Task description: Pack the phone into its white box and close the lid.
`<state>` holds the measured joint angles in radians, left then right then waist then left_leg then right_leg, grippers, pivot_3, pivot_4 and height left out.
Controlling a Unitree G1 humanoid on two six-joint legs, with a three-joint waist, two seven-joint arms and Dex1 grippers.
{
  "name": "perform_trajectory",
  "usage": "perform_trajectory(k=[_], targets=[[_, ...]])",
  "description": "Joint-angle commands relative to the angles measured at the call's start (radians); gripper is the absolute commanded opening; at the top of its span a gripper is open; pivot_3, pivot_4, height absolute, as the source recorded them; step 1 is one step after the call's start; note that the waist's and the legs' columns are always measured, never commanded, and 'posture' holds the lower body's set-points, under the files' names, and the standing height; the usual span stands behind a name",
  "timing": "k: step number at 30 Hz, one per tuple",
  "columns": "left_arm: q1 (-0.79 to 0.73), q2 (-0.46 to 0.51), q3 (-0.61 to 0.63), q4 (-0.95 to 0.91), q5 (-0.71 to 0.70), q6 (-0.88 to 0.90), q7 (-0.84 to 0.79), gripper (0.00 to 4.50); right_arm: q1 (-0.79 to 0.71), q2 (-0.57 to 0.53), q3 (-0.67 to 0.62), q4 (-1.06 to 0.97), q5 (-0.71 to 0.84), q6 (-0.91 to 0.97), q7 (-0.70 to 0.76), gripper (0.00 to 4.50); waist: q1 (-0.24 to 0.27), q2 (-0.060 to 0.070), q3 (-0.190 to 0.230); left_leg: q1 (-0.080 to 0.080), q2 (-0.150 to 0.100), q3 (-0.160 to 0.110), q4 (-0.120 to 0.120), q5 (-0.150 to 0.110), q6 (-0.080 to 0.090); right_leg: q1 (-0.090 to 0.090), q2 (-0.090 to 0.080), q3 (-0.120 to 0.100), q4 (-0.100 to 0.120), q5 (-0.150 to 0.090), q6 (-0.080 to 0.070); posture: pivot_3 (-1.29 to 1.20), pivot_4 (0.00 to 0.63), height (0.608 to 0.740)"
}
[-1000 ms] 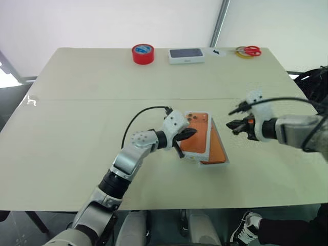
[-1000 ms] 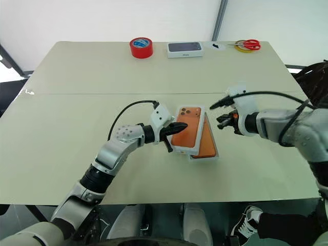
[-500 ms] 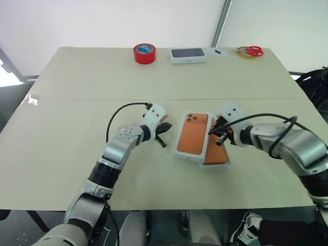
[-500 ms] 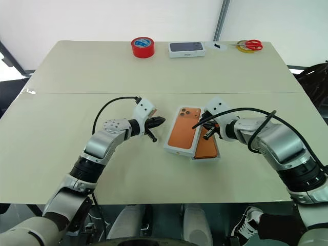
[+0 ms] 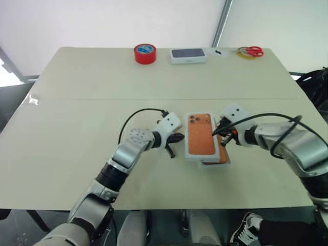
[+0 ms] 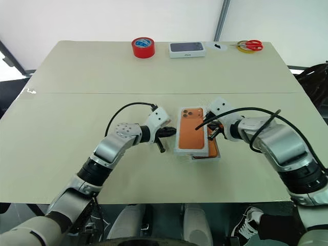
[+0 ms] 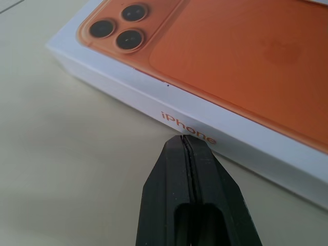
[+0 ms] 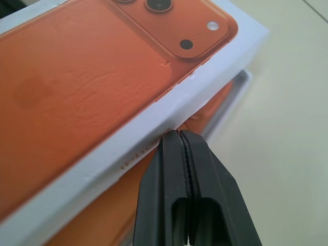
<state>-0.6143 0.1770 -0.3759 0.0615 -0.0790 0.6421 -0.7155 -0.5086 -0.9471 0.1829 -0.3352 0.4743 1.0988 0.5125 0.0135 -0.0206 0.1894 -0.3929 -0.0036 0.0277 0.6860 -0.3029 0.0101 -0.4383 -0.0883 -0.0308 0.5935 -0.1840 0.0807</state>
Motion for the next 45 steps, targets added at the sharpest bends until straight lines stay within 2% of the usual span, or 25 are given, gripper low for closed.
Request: perform_trajectory(k=[1,20,26,29,33,40,42,45], targets=[[-0.023,-0.04,-0.024,-0.062,-0.021,-0.006,-0.009,0.0,0.02,-0.023,-0.05,-0.06,-0.004,0.005,0.033,0.02,0.0,0.0,0.0,0.0,0.0,0.0,0.0,0.0,0.0,0.0,0.0,0.0,0.0,0.0,0.0,0.0,0.15,0.74],[-0.021,-0.043,-0.064,-0.042,0.008,-0.026,-0.027,0.0,0.107,-0.038,-0.09,-0.072,-0.069,0.011,0.063,0.02,0.001,0.0,0.0,0.0,0.0,0.0,0.001,0.0,0.0,0.0,0.0,0.0,0.001,0.0,0.0,0.0,0.15,0.74],[-0.059,-0.084,0.06,-0.02,-0.052,-0.001,0.025,0.0,0.153,-0.12,-0.207,-0.098,-0.055,-0.007,0.133,0.02,0.002,0.0,0.0,0.0,0.0,0.0,0.002,0.0,0.0,0.001,0.0,0.0,0.001,0.0,0.0,0.0,0.15,0.74],[-0.091,-0.116,0.073,0.019,-0.052,-0.009,0.048,0.0,0.196,-0.139,-0.279,-0.15,-0.008,0.005,0.186,0.02,0.003,0.0,0.0,0.0,0.0,-0.001,0.003,0.0,0.0,0.001,0.0,0.0,0.001,0.0,0.0,0.0,0.15,0.74],[-0.13,-0.16,0.059,0.103,-0.034,-0.041,0.067,0.0,0.259,-0.129,-0.334,-0.234,0.056,0.041,0.22,0.02,0.001,0.0,0.0,0.001,0.0,-0.001,0.003,0.0,0.0,0.003,0.001,-0.001,0.001,0.0,0.0,0.0,0.15,0.74],[-0.185,-0.195,-0.028,0.318,0.053,-0.092,0.075,0.0,0.343,-0.028,-0.27,-0.299,0.062,0.103,0.13,0.02,0.001,0.0,0.0,0.002,0.0,-0.002,0.007,0.0,0.0,0.005,0.001,-0.002,0.002,-0.002,-0.003,0.0,0.15,0.74],[-0.188,-0.195,-0.017,0.341,0.055,-0.1,0.078,0.0,0.364,-0.002,-0.243,-0.286,0.033,0.105,0.089,0.02,0.001,-0.001,-0.001,0.002,0.0,-0.002,0.007,0.0,0.0,0.005,0.001,-0.002,0.002,-0.002,-0.003,0.0,0.15,0.74],[-0.177,-0.184,0.05,0.292,0.019,-0.102,0.091,0.0,0.353,0.008,-0.273,-0.266,0.018,0.085,0.065,0.02,0.001,-0.002,-0.002,0.002,0.001,-0.003,0.008,0.0,0.001,0.006,0.001,-0.002,0.001,-0.002,-0.003,0.0,0.15,0.74]])
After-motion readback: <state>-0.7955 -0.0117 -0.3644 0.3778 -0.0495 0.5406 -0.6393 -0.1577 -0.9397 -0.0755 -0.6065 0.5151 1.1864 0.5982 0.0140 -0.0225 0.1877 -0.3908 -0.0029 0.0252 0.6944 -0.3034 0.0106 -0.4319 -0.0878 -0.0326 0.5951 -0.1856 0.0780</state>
